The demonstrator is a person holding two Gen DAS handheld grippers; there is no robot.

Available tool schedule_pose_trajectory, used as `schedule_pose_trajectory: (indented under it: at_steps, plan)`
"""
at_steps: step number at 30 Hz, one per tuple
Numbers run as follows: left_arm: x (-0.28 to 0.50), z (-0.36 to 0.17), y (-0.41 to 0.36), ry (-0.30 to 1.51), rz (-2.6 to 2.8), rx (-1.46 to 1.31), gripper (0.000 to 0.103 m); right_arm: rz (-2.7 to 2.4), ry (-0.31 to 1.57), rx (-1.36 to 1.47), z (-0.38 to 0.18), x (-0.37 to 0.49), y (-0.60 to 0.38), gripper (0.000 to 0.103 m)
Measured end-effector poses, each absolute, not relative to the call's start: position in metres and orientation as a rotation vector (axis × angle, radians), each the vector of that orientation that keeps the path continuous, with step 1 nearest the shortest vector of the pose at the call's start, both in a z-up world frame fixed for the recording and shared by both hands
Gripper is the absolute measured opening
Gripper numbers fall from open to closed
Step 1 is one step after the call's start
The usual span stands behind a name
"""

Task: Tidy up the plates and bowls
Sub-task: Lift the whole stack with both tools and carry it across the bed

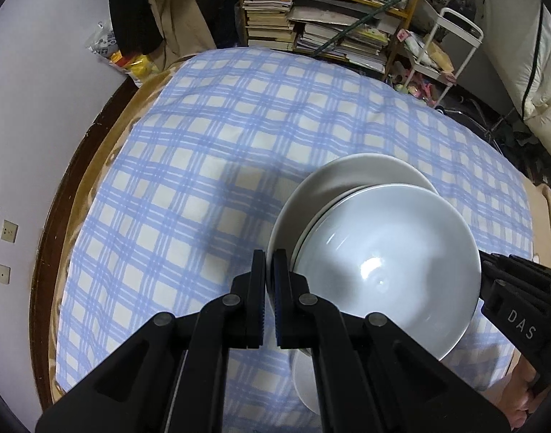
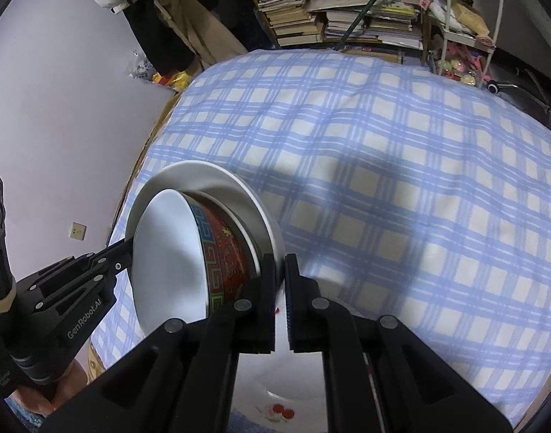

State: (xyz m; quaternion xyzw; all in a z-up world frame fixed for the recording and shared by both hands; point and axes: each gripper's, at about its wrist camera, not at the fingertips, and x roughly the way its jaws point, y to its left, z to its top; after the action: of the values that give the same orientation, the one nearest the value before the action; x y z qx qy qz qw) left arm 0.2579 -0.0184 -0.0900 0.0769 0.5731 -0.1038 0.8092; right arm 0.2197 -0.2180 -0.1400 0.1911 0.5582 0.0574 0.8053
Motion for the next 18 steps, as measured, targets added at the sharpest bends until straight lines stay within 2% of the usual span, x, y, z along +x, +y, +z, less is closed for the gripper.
schedule_pose_trajectory:
  at_steps: [18]
  plan:
    - [0.189, -0.127, -0.036, 1.292, -0.238, 0.215, 0.002, 0.072, 1.233, 0.404, -0.170, 0.144, -0.228, 0.009]
